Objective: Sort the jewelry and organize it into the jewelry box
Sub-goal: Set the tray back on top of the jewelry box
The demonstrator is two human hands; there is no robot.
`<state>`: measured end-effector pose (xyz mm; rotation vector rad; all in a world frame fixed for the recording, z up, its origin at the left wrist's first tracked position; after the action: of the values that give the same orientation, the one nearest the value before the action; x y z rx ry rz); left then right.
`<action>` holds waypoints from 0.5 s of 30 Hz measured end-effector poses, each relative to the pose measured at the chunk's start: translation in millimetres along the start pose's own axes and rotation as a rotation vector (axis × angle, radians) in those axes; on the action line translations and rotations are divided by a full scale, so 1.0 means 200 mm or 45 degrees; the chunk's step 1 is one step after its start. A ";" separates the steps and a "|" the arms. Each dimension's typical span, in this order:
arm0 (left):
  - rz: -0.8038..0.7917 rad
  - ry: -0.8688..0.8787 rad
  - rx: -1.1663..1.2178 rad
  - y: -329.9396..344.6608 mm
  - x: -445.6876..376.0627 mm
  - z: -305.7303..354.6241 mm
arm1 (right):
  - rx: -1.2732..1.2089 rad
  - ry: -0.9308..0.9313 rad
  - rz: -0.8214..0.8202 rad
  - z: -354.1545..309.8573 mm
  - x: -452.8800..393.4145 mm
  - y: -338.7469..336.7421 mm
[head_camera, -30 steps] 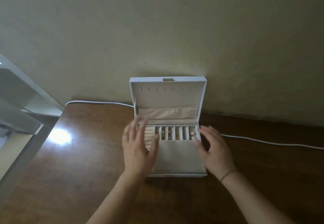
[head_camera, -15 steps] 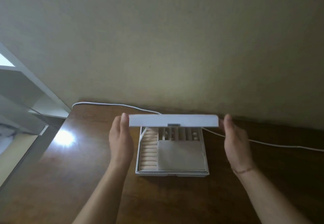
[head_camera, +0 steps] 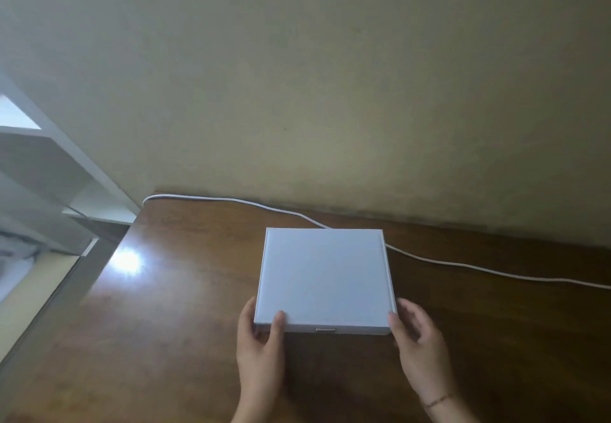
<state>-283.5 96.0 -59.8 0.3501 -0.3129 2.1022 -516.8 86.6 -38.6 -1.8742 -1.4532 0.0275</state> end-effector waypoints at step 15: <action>-0.417 0.560 -0.632 -0.10 -0.10 -0.01 | 0.626 -0.299 -0.041 -0.10 0.01 0.02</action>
<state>-256.3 91.3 -66.7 -0.3324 -0.4625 1.6528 -503.2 77.5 -25.3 -1.4773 -1.4662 0.5563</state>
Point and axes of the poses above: each hand's wrist, its own x-axis away from the middle knuckle, its own y-axis out of the palm, z = x × y, the point moved 2 cm from there along -x, towards the middle knuckle, and after that the axes turned 12 degrees about x, right-handed, at the moved point
